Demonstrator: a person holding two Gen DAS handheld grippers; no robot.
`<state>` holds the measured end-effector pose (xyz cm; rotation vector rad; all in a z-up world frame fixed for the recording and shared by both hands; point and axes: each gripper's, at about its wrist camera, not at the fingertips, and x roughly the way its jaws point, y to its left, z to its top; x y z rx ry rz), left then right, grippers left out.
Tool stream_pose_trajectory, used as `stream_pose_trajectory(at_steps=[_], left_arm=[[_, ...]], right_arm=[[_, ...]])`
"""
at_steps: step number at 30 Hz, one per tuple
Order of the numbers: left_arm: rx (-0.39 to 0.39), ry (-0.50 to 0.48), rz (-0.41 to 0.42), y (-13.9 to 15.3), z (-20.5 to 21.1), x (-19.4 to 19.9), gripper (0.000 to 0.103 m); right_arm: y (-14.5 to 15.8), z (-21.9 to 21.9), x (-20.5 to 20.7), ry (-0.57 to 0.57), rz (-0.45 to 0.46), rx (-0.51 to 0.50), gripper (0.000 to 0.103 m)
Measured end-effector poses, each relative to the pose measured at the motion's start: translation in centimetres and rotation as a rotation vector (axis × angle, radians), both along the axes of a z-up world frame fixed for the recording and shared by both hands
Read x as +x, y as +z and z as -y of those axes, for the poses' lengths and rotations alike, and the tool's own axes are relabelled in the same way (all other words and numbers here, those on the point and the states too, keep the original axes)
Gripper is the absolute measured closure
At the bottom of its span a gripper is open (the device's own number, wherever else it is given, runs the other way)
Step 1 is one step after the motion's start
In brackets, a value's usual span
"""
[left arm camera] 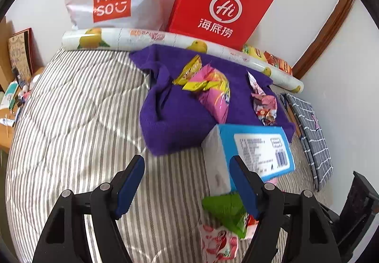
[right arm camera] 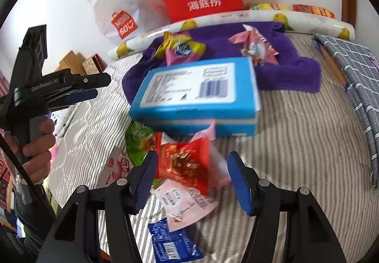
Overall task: Organize snacks
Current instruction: 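Lower the right gripper onto the red candy packet and grasp it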
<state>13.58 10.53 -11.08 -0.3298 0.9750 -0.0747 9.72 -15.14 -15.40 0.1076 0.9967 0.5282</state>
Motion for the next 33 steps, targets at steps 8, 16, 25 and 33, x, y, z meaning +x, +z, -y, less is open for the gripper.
stream_pose_trajectory(at_steps=[8,16,25,33], left_arm=[[0.001,0.001,-0.007,-0.9,-1.0,-2.3,0.031],[0.0,0.001,-0.025,-1.7,-1.3,-2.9,0.031],[0.02,-0.051,-0.037,-2.3,0.7,-3.7,0.031],[0.046,-0.112,-0.093,-4.3,3.2,-5.1,0.031]], right_arm=[[-1.2,-2.5,0.0,-0.025,0.029,-0.116,0.045],[-0.6,-3.2,-0.4,0.0,0.041,-0.123,0.065],[-0.1,-2.3,-0.4,0.023,0.045,-0.047,0.076],[2.1,2.0,-1.4,-0.052,0.113,-0.034,0.076]])
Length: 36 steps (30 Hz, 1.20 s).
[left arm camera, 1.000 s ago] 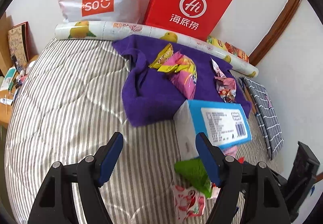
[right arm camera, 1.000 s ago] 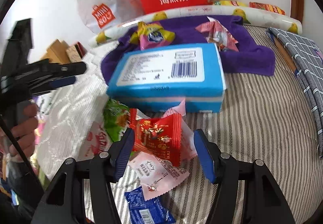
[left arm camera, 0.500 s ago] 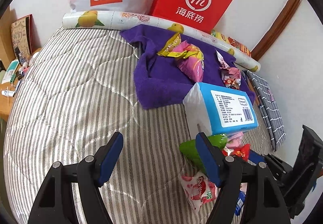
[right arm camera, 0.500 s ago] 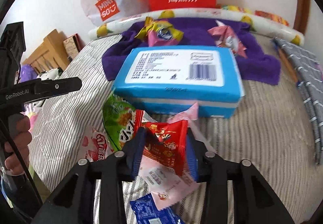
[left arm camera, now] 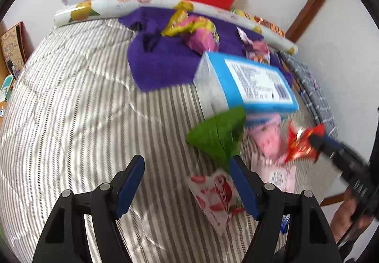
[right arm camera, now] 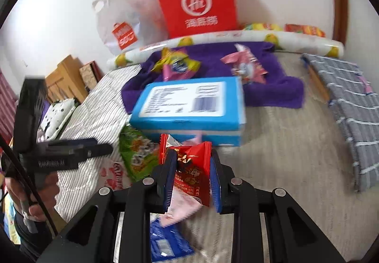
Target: Organize snacks
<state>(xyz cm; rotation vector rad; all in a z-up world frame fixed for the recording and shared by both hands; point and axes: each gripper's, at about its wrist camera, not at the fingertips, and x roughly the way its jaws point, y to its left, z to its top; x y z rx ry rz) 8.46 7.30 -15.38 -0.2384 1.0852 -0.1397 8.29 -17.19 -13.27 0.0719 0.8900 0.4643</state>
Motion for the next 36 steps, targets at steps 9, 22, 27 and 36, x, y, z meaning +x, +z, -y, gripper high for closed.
stream_pose_trajectory(at_steps=[9,22,27,36], left_arm=[[0.044,-0.044,-0.036,-1.6,2.6,-1.2,0.031],[0.222,-0.076,0.008,-2.0,6.3,-1.6,0.038],[0.208,-0.096,-0.013,-1.5,4.1,-2.2,0.046],[0.224,-0.066,0.023,-1.9,4.1,-2.6,0.046]], right_arm=[[-1.6,4.9,1.2,-0.033,-0.023,-0.099,0.076],[-4.8,9.5,0.6,-0.19,-0.096,0.014,0.066],[-5.0,8.8,-0.9,-0.126,-0.085,-0.117,0.045],[-4.1,9.3,-1.7,-0.084,0.015,-0.213,0.032]])
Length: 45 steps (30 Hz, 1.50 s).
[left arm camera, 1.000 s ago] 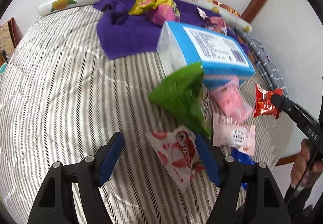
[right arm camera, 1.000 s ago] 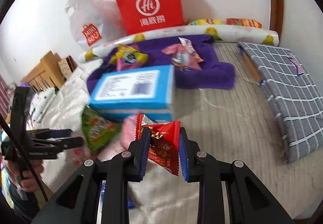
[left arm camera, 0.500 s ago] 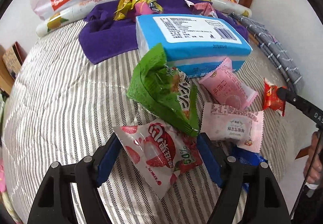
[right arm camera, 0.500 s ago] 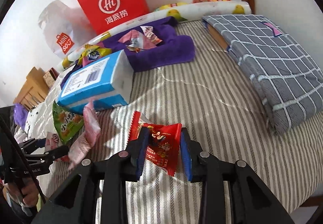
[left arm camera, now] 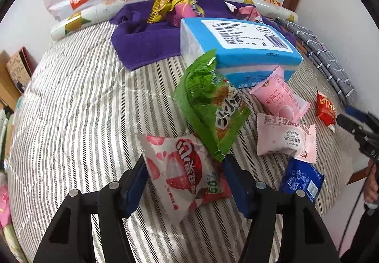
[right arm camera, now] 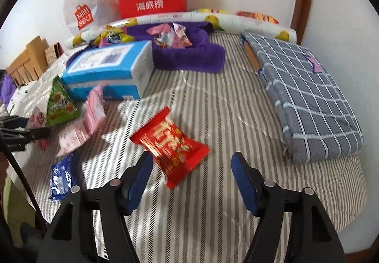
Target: Organize snacks
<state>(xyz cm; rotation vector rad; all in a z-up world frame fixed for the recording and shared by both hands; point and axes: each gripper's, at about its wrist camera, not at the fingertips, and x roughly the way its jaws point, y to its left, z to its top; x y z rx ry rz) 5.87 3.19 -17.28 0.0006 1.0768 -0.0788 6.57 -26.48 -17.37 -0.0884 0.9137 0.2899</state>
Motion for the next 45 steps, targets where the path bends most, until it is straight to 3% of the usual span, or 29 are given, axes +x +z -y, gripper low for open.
stream_pose_trajectory(at_steps=[2,8,13,15,17,28,36,45], left_arm=[[0.025,-0.027,0.013,0.1,0.7,-0.1,0.06],[-0.069,-0.014,-0.012,0.4,-1.0,0.0,0.07],[-0.083,0.006,-0.013,0.6,-2.3,-0.4,0.072],[-0.082,0.01,-0.012,0.7,-2.6,-0.4,0.072],[-0.08,0.011,-0.006,0.9,-3.0,-0.5,0.073],[-0.055,0.097,0.036,2.6,-6.3,-0.5,0.075],[-0.099,0.141,0.053,3.4,-8.4,-0.3,0.075],[-0.163,0.113,0.132,6.9,-7.9,2.3,0.075]], right_arm=[[0.1,-0.4,0.4,0.022,0.015,0.005,0.029],[-0.8,-2.0,2.1,0.083,-0.02,0.001,0.029],[-2.4,-3.3,2.8,0.094,-0.054,-0.074,0.032],[-2.1,-3.3,2.6,0.083,-0.042,-0.063,0.045],[-1.9,-3.3,2.4,0.077,-0.042,-0.071,0.047],[1.9,-3.5,1.8,0.053,0.033,-0.02,0.047],[3.1,-4.2,3.1,0.034,0.037,0.017,0.047],[6.2,-5.1,5.0,0.007,0.082,0.059,0.047]])
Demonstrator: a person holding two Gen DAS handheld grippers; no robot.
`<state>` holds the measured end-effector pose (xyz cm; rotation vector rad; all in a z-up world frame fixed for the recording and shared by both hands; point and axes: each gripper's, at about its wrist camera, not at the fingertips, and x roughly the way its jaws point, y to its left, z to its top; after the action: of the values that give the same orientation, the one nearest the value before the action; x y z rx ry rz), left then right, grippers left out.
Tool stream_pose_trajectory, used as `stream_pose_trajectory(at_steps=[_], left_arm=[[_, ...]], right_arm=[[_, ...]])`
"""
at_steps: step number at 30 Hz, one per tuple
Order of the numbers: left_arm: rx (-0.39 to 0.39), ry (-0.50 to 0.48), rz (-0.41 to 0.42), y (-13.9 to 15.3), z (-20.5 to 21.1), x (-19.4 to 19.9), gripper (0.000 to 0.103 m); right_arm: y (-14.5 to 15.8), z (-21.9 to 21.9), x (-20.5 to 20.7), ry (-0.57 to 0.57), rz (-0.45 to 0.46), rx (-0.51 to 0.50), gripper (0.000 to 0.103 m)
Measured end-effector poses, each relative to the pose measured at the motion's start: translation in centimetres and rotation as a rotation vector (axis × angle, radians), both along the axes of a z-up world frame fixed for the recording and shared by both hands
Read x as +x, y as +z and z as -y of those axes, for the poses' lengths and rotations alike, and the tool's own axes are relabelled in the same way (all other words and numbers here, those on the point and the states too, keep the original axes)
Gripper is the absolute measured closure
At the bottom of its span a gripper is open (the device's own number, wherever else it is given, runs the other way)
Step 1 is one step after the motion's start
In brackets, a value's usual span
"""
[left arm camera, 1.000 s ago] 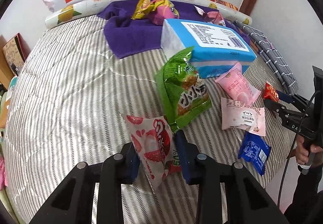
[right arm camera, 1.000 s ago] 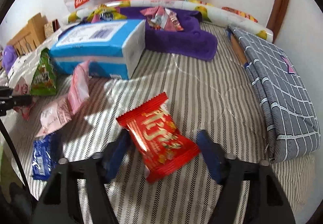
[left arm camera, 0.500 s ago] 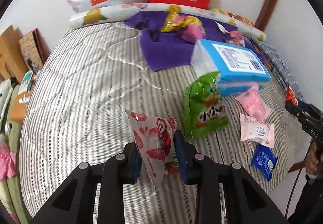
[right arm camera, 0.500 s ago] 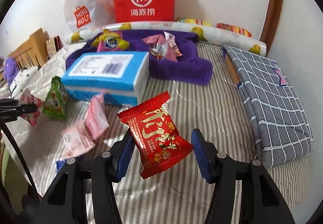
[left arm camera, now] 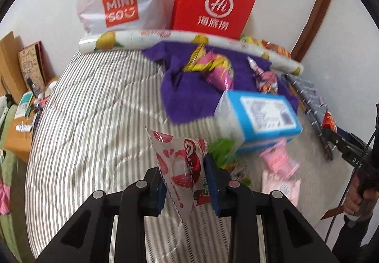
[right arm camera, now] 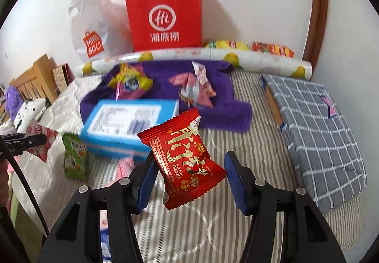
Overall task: Organize snacks
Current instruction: 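Carry the red packet and the strawberry packet over the purple towel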
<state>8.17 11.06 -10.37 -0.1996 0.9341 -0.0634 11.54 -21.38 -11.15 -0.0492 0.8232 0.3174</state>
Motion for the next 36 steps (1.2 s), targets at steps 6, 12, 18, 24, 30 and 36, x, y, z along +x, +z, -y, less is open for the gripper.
stream_pose_trajectory(at_steps=[6,12,18,24,30,36], left_arm=[[-0.009,-0.021,0.05,1.8,1.1,2.2,0.075],[-0.012,-0.039,0.078,3.1,2.2,4.5,0.075],[-0.012,-0.044,0.1,4.1,2.7,6.9,0.075],[-0.013,-0.036,0.109,4.5,2.5,9.4,0.075],[-0.019,-0.004,0.11,4.2,2.0,12.0,0.075],[-0.051,-0.003,0.11,3.2,1.7,14.0,0.075]], right_arm=[[1.5,-0.8,1.4,-0.011,0.028,0.014,0.047],[2.2,-1.7,3.3,-0.002,0.035,0.031,0.047],[3.3,-2.6,5.9,0.0,0.047,0.06,0.047],[4.3,-3.2,8.9,0.003,0.052,0.1,0.047],[5.0,-4.0,11.8,0.007,0.069,0.113,0.047],[4.9,-4.8,15.1,0.011,0.077,0.097,0.047]])
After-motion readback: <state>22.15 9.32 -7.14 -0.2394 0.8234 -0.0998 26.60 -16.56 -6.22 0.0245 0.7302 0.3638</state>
